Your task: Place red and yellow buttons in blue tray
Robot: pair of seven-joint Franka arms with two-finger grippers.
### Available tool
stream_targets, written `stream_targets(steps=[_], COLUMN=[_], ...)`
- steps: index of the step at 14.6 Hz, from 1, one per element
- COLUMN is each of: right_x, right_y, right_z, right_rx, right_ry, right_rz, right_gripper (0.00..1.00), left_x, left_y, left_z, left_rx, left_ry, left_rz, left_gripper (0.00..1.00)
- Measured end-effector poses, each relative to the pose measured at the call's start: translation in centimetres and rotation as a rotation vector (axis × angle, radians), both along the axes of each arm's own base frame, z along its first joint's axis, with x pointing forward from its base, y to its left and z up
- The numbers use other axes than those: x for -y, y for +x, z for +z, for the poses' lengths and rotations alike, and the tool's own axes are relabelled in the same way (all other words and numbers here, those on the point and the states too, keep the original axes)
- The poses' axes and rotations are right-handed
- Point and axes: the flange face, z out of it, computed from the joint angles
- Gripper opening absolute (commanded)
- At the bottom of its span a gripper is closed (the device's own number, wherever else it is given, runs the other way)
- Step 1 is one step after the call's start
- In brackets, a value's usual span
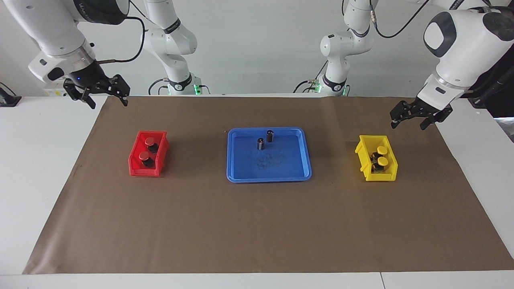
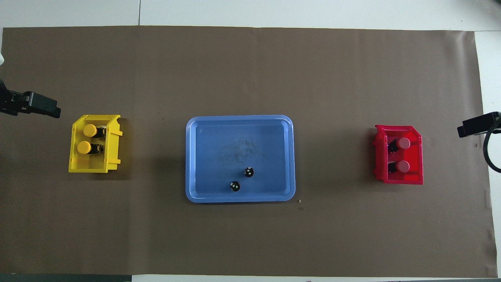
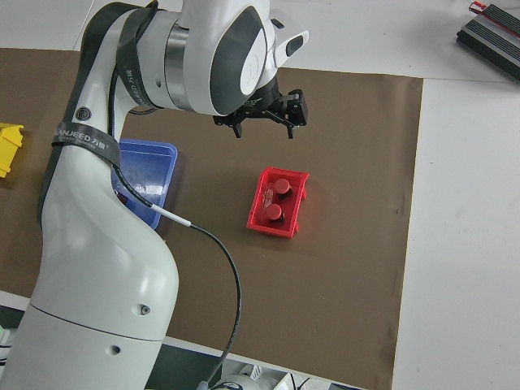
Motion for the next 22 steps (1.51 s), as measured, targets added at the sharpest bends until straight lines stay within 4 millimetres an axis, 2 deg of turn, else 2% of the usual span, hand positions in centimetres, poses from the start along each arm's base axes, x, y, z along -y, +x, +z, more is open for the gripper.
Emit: stream_targets(steps=[8, 12, 14, 16, 19, 22], right_x=[-0.3, -1.8, -3.1, -3.9, -3.2, -2.2], right_y=[0.0, 0.8, 1.7, 3.1, 4.8, 4.4], right_z=[-0.3, -1.0, -3.2, -6.4, -12.5, -17.6], right_rx=[-0.004, 0.025, 0.023, 0.016, 0.025, 0.03], right_ry=[0.002, -0.001, -0.001, -0.002, -0.002, -0.002], right_rz=[0.003, 0.006, 0.006, 0.008, -0.004, -0.012], right_gripper=[1.0, 1.0, 1.0, 0.97, 0.86, 0.79], left_x=[0.4, 0.4, 0.5, 0.5, 0.4, 0.2], left_y=[-0.1, -0.8, -1.0, -1.0, -0.9, -1.0], left_z=[-0.3, -1.9, -2.4, -2.9, -4.0, -4.9], left_rx=[-0.007, -0.03, -0.018, 0.001, 0.018, 0.015], left_ry=[0.0, 0.005, 0.006, 0.006, 0.006, 0.006], left_rz=[-0.007, -0.008, -0.008, -0.008, -0.014, -0.027], left_gripper=[1.0, 1.0, 1.0, 1.0, 1.0, 0.98])
